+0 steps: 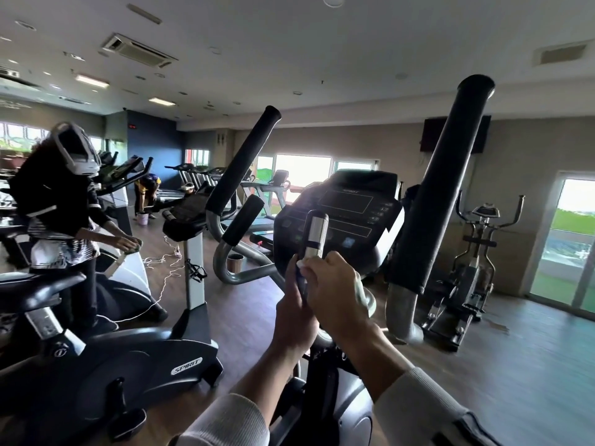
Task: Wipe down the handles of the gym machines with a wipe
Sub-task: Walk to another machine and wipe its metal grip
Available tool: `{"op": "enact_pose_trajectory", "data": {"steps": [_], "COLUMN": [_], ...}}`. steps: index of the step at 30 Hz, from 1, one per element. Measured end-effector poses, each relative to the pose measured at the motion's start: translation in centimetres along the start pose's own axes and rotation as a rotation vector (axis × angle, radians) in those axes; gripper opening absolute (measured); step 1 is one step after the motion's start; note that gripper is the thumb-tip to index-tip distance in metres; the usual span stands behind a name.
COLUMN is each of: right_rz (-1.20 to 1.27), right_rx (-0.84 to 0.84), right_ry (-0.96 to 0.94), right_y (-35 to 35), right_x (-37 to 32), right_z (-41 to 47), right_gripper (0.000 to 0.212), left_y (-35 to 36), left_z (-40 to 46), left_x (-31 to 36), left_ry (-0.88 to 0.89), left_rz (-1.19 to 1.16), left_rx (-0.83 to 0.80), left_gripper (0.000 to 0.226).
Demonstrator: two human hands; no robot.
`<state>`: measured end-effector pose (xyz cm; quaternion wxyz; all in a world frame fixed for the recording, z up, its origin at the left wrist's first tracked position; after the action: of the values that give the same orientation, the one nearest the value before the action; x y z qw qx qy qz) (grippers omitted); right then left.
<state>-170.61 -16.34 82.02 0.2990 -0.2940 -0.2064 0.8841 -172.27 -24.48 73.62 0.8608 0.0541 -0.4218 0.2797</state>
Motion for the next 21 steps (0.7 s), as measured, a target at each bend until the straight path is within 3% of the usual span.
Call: {"op": "enact_pose_trajectory", "data": {"steps": [10,17,21], "right_rz": [0.125,0.383,0.483], "right_rx": [0.035,0.039,0.066], "right_ry": [-0.008,0.028,0.033], "right_y": [0.5,0.1,0.8], "right_x": [1.3,2.9,4.9], "right_z": [0.4,-2.5,-7.2], "right_gripper": [0.019,0.016,0.014], "left_y": [0.1,-0.1,0.4], "left_z": [0.2,-0.8,-6.8], "left_x": [-0.8,-0.9,-4.7], "left_ry": [0.001,0.082,-0.09], "left_rz": [-0.021,-0.081,-0.208], "left_rx": [0.015,0.073,0.165], "left_gripper": [0.064,0.068,0.061]}}
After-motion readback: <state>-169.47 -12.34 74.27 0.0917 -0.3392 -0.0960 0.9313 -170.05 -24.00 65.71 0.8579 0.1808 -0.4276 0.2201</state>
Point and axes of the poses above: each hand's wrist, its own z-axis towards the middle knuckle, its own y-axis out of the palm, x = y × z, the point moved 8 cm from there along z, towards the middle knuckle, and after that the axes turned 12 degrees about y, right-handed, at the moved point
